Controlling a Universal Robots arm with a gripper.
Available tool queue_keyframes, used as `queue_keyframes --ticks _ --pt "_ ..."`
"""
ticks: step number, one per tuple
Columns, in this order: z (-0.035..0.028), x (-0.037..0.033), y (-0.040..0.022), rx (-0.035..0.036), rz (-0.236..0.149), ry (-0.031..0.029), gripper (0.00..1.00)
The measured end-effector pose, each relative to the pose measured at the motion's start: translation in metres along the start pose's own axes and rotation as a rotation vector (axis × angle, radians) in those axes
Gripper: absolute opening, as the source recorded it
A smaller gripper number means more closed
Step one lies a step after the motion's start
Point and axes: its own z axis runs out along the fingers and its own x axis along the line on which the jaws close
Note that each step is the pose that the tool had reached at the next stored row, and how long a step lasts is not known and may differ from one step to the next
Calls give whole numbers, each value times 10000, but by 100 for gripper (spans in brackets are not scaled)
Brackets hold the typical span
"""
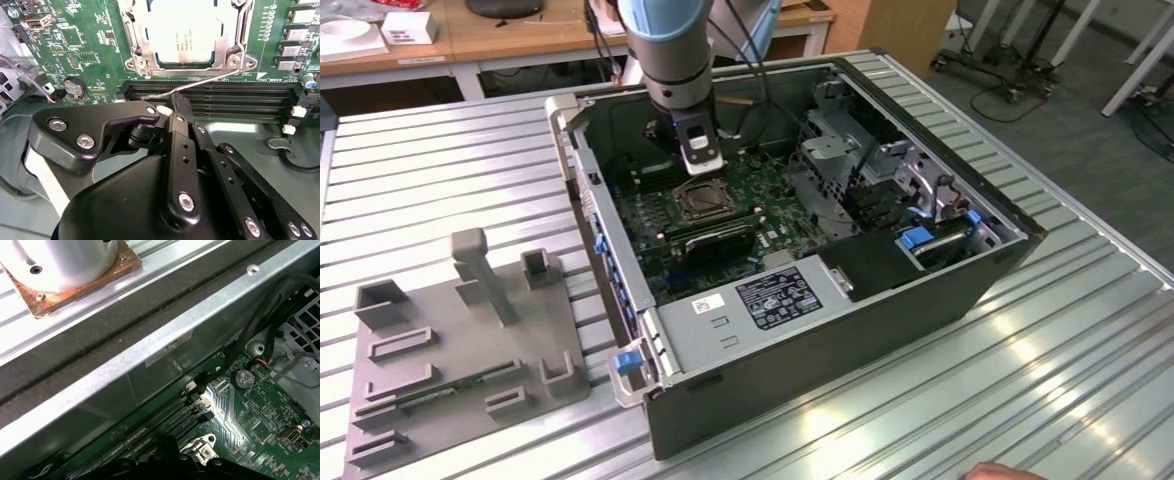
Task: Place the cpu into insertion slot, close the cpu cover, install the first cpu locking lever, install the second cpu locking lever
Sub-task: 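Install the first cpu locking lever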
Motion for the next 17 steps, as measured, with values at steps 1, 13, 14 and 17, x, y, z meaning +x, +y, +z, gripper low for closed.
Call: queue_keyframes --ticks 1,13,14,17 --pt "5 -1 -1 0 0 0 11" --pt "29 -21 6 -2 -1 0 11" --pt "31 -26 9 -1 -1 0 11" --pt "37 -37 15 0 -1 0 11"
